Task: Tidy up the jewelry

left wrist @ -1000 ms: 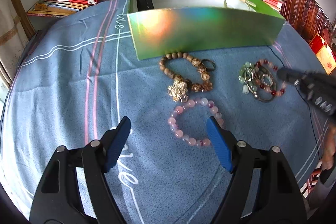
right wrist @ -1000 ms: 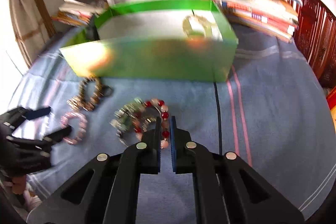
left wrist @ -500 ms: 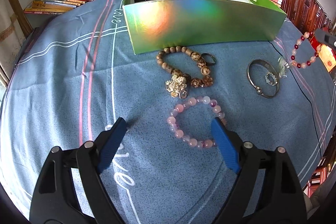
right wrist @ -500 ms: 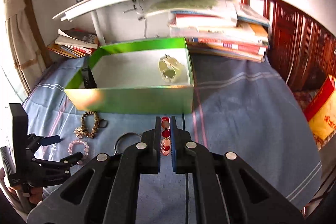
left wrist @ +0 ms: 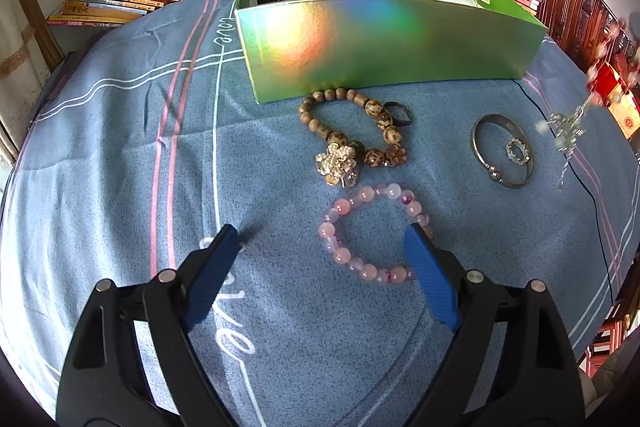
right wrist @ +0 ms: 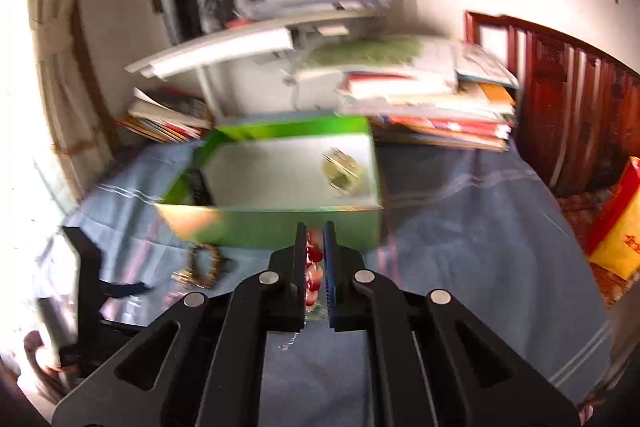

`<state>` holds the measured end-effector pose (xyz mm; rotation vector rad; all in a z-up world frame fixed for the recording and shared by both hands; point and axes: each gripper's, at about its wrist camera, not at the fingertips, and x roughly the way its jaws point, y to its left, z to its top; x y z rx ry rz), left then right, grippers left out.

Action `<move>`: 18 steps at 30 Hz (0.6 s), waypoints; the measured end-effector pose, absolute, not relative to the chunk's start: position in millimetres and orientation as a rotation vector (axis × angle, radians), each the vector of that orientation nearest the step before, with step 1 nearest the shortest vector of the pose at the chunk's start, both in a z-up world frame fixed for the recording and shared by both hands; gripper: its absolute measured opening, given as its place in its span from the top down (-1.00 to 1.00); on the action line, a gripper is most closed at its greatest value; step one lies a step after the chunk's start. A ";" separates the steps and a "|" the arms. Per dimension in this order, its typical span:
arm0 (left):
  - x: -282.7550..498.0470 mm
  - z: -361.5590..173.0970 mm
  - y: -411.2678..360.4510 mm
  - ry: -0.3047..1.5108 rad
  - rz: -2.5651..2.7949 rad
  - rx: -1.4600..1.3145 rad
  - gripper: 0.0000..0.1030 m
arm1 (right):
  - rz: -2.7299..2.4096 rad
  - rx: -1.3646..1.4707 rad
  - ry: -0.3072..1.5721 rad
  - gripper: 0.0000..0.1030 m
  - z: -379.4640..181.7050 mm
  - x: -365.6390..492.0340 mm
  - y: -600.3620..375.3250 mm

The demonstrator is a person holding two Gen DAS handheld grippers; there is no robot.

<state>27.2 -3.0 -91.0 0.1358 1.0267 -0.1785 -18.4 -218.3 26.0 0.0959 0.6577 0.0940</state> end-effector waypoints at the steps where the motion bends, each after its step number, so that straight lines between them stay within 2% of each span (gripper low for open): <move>1: 27.4 -90.9 -2.9 1.027 -0.178 0.136 -0.63 | 0.066 0.090 0.681 0.53 20.7 -14.7 -221.1; 3: 27.3 -90.9 -2.9 1.027 -0.178 0.136 -0.64 | 0.010 0.093 0.729 0.23 7.2 -7.6 -228.7; 4: 27.3 -90.6 -3.2 1.028 -0.177 0.138 -0.64 | -0.004 0.087 0.758 0.18 -1.5 -2.8 -231.6; 13: 18.9 -59.8 -40.7 0.923 -0.313 0.172 -0.63 | -0.061 0.070 0.989 0.18 -73.1 25.3 -250.1; 16: 20.6 -57.5 -67.0 0.910 -0.377 0.207 -0.63 | -0.068 0.069 1.004 0.18 -83.4 26.4 -252.9; 18: 21.8 -56.5 -87.2 0.900 -0.429 0.225 -0.53 | -0.068 0.064 1.001 0.18 -83.5 25.8 -254.1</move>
